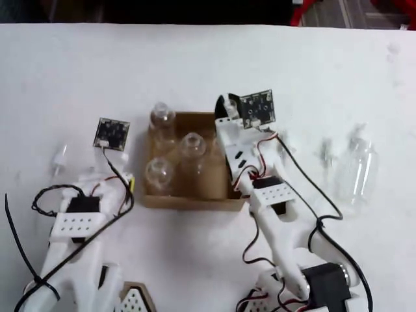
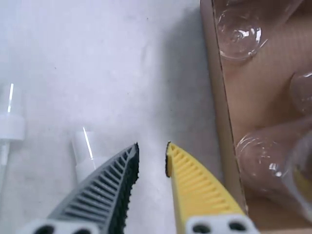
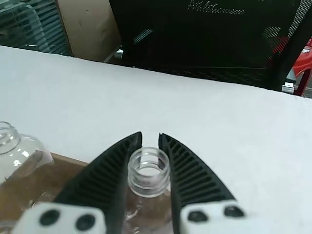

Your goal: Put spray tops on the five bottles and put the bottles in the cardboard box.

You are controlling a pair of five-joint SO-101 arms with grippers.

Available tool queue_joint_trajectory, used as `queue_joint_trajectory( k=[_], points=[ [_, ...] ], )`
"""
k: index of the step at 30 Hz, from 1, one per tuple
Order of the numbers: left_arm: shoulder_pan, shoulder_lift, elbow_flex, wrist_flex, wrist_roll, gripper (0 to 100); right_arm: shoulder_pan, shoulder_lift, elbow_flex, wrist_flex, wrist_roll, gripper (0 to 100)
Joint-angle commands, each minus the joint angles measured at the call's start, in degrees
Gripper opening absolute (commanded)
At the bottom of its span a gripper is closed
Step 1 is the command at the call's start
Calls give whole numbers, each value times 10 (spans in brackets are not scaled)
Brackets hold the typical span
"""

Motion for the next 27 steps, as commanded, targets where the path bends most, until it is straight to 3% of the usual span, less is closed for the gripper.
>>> queue_joint_trajectory(
  k=[1,16,21,27],
  points=[
    [6,-2,-4,-12,3,90,-9,12,-8,-15,8,16],
    [6,-1,-4,-12,3,90,-5,62,-27,-65,10,20],
    [6,-1,-4,-12,3,90,-6,71,-31,-70,40,23],
    [6,-1,-4,-12,3,90,-7,66,-29,-66,39,146]
  ],
)
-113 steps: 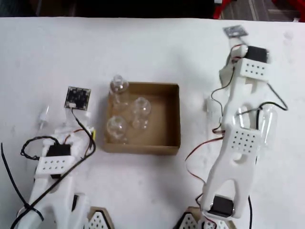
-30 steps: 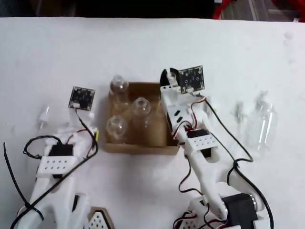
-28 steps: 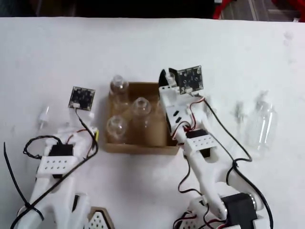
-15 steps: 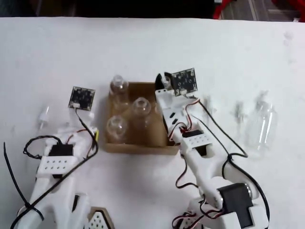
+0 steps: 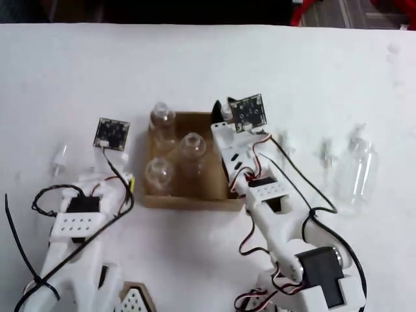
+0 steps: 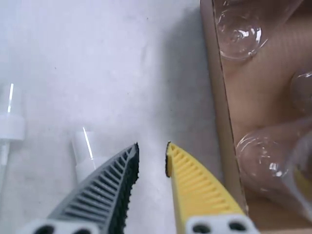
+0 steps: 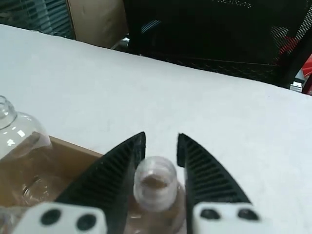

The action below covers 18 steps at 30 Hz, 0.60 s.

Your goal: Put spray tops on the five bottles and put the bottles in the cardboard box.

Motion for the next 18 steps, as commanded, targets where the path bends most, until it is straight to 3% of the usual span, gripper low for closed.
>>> queue_joint_trajectory(
  k=[1,8,18],
  points=[
    [6,-1,-4,-12,2,90,-3,-6,-28,-10,8,147],
    [4,-2,-4,-12,2,90,-3,-58,-32,65,5,151],
    [2,-2,-4,-12,2,90,23,-301,-105,356,1,152]
  ],
)
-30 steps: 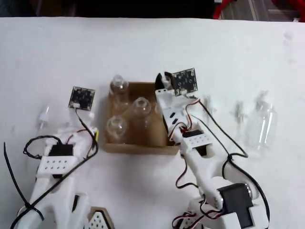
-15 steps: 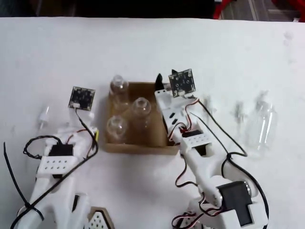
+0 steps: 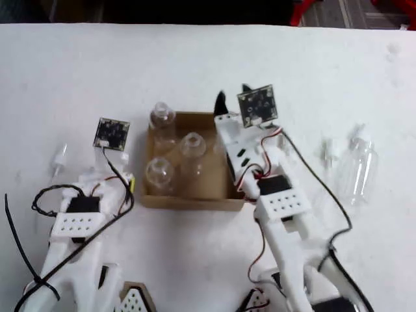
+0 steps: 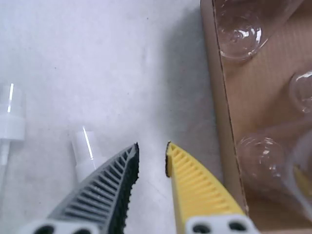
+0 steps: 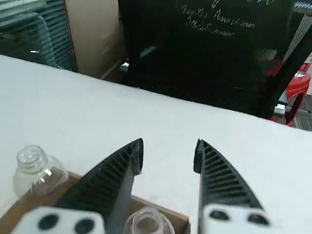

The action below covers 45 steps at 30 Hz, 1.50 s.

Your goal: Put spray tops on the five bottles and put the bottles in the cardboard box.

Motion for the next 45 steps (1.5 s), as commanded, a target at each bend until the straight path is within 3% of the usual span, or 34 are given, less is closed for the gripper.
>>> queue_joint_trajectory(
  k=[1,7,12,17,25,37,45],
  points=[
    [2,-2,-4,-12,2,90,33,-68,-87,130,-10,152],
    [2,-2,-4,-12,2,90,167,-58,-254,331,-63,151],
    [2,-2,-4,-12,2,90,298,-5,-366,420,-62,151],
    [2,-2,-4,-10,2,90,377,109,-463,476,-1,152],
    [2,-2,-3,-9,2,90,446,397,-680,582,84,152],
    [2,-2,-3,-10,2,90,481,833,-1189,933,162,150],
    [2,-2,-3,-9,2,90,484,1012,-1445,1015,164,152]
  ],
)
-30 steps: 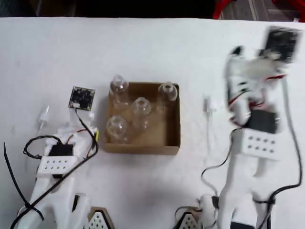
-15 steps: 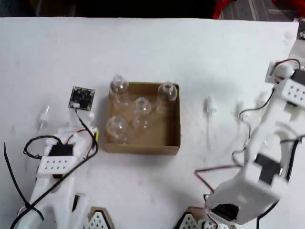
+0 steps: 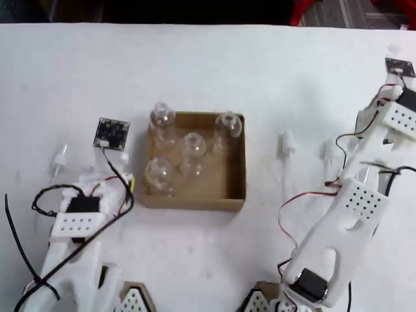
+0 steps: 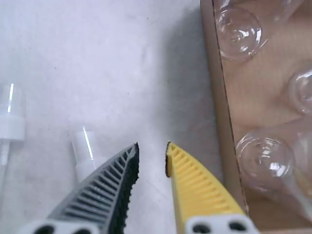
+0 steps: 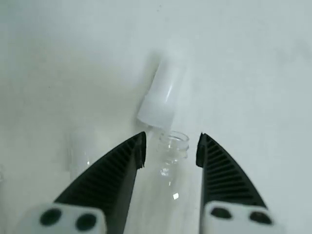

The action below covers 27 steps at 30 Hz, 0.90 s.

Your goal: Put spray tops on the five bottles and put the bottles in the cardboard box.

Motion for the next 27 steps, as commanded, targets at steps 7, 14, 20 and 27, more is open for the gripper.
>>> queue_joint_trajectory(
  k=[7,14,20,27],
  points=[
    [2,-2,-3,-9,2,90,18,58,-103,25,8,149],
    [2,-2,-3,-11,2,90,26,52,-54,26,9,149],
    [2,-2,-3,-11,2,90,37,52,-53,27,9,68],
    [2,-2,-3,-11,2,90,41,35,-52,28,9,36]
  ],
)
